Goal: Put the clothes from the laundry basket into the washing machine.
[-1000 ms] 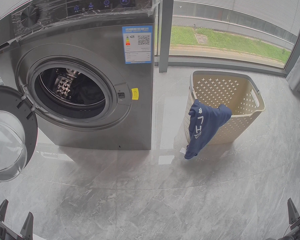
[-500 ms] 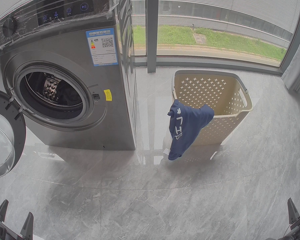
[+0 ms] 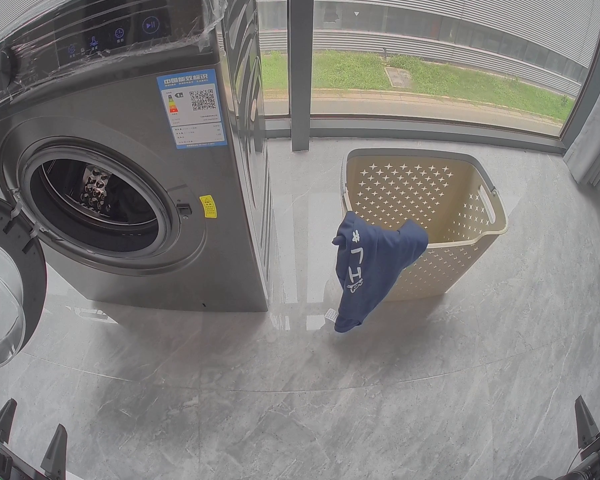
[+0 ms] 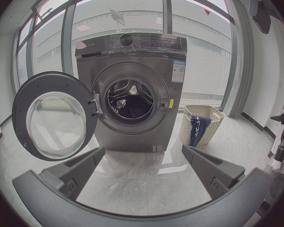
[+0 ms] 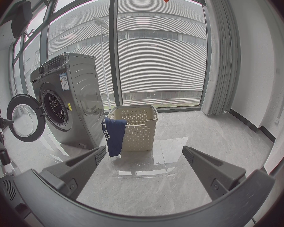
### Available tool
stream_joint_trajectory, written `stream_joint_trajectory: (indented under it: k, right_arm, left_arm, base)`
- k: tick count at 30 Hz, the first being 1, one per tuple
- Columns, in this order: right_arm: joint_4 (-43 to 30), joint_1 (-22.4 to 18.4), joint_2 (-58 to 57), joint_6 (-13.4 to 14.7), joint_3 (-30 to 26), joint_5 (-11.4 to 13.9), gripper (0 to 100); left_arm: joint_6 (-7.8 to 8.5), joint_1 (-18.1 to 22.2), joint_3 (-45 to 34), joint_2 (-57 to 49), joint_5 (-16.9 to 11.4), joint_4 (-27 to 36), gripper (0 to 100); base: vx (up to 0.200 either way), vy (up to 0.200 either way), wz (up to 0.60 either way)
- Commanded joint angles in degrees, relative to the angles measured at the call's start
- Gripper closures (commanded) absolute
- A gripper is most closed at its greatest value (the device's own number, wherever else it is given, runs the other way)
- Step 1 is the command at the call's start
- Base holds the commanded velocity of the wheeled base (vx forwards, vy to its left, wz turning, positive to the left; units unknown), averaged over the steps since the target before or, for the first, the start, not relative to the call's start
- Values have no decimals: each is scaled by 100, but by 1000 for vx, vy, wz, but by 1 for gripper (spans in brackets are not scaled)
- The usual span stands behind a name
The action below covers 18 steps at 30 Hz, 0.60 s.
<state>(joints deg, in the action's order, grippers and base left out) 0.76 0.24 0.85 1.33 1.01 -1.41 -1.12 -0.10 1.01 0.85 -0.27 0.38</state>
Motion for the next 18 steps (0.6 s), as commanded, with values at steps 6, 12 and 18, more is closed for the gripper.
stream_joint_trajectory:
  k: [6, 12, 18]
  right_arm:
    - [4, 2, -85, -1, -101, 1, 0]
    - [4, 2, -85, -1, -101, 1, 0]
    - [4, 2, -85, -1, -101, 1, 0]
  left_arm:
    - [7, 1, -84, -77, 0, -3, 0]
    - [-11, 1, -84, -77, 0, -3, 0]
    - [-28, 1, -84, -77, 0, -3, 0]
  base:
    - [33, 0, 0]
    - [0, 0, 0]
    - [0, -100, 0]
